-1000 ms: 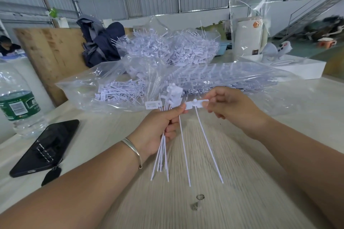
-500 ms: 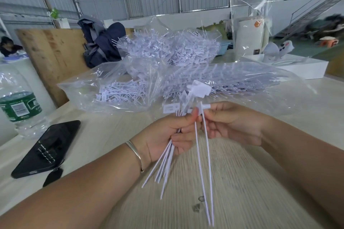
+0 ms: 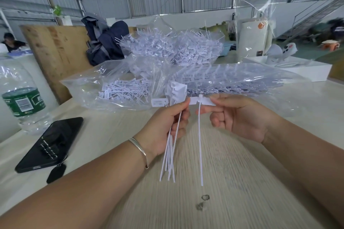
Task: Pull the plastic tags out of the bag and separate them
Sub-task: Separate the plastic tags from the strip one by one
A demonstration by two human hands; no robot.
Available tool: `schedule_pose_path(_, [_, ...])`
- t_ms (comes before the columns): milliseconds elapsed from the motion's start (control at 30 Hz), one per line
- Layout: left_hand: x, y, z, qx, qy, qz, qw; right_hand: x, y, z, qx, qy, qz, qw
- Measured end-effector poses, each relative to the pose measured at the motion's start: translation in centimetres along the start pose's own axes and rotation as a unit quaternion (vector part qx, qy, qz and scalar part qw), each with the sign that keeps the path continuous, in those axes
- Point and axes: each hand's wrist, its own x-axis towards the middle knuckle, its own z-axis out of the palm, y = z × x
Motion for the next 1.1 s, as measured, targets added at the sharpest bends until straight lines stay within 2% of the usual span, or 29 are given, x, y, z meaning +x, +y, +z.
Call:
schedule_pose_path(133, [0.1, -0.4, 0.1, 0.012, -0.004, 0.016, 1.000, 0.1, 0.1, 0.1, 0.034, -0.015, 0.009, 0.999])
schedule_pose_path(267, [0.1, -0.5, 0.1, 0.029, 0.010, 0.035, 0.999, 0.2, 0.2, 0.5, -0.001, -0.004, 0.010, 1.000])
schedule_pose_path(600, [0.4, -0.5, -0.3, 0.018, 0.037, 0.016, 0.999, 0.2, 0.2, 0.1, -0.099, 0.093, 0.032, 0.990])
schedule_pose_path(767, [0.0, -0.6, 0.0, 0.101, 0.002, 0.014, 0.995, 0.1, -0.2, 0.1, -0.096, 0.102, 0.030, 0.990])
schedule_pose_path(833, [0.0, -0.7, 0.1, 0.120, 0.026, 0.018, 0.992, -0.1, -0.2, 0.1, -0.113, 0.100, 0.016, 0.988])
schedule_pose_path(967, [0.5, -0.5, -0.9, 0.051, 0.147, 0.007, 0.988, -0.1, -0.5, 0.1, -0.161, 0.122, -0.066, 0.977])
schedule_pose_path(1033, [0.6, -0.2, -1.4, 0.048, 0.154, 0.005, 0.987, -0.1, -0.6, 0.3, -0.172, 0.131, -0.098, 0.971])
schedule_pose_path(1100, [0.6, -0.2, -1.4, 0.069, 0.130, -0.001, 0.989, 0.0, -0.5, 0.3, -0.156, 0.147, -0.102, 0.972])
